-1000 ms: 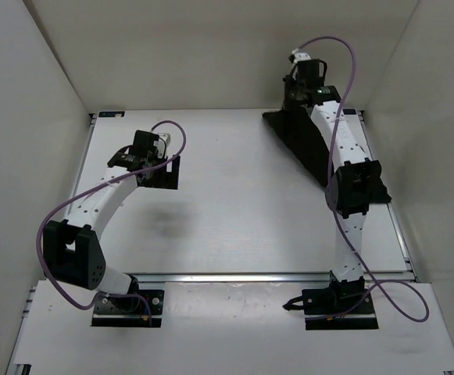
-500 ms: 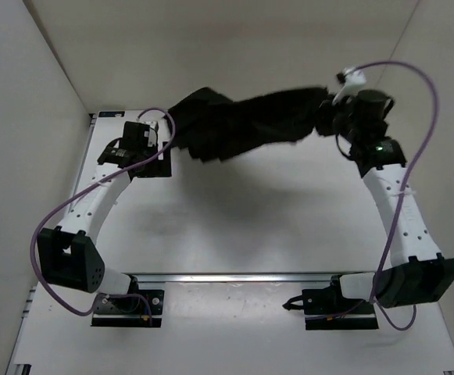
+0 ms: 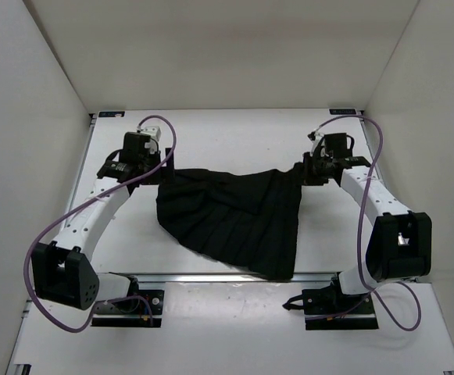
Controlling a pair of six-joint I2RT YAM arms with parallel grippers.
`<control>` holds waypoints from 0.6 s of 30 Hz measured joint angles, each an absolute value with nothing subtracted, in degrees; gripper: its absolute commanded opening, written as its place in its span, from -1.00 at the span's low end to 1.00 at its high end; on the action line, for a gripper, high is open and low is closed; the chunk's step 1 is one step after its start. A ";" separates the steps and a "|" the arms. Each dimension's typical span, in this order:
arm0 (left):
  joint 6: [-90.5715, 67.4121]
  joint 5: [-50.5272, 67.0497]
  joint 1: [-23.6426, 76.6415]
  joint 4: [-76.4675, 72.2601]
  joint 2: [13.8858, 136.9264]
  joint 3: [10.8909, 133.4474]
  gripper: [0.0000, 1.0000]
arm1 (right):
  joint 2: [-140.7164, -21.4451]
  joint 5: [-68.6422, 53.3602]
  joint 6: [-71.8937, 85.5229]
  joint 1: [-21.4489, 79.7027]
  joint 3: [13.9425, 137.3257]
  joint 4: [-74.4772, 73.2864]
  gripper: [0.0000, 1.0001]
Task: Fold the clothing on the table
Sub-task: Move the skirt to the center of the board
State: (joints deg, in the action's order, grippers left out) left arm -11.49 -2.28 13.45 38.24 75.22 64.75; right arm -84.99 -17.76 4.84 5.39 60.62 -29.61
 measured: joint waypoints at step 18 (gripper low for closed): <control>-6.66 8.69 36.40 23.44 96.25 66.59 0.97 | -84.29 -19.84 6.96 3.99 59.53 -24.86 -0.53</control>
State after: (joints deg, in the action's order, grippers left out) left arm -6.66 8.69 36.40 23.44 96.25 66.59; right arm -84.29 -19.84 6.96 3.99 59.53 -24.86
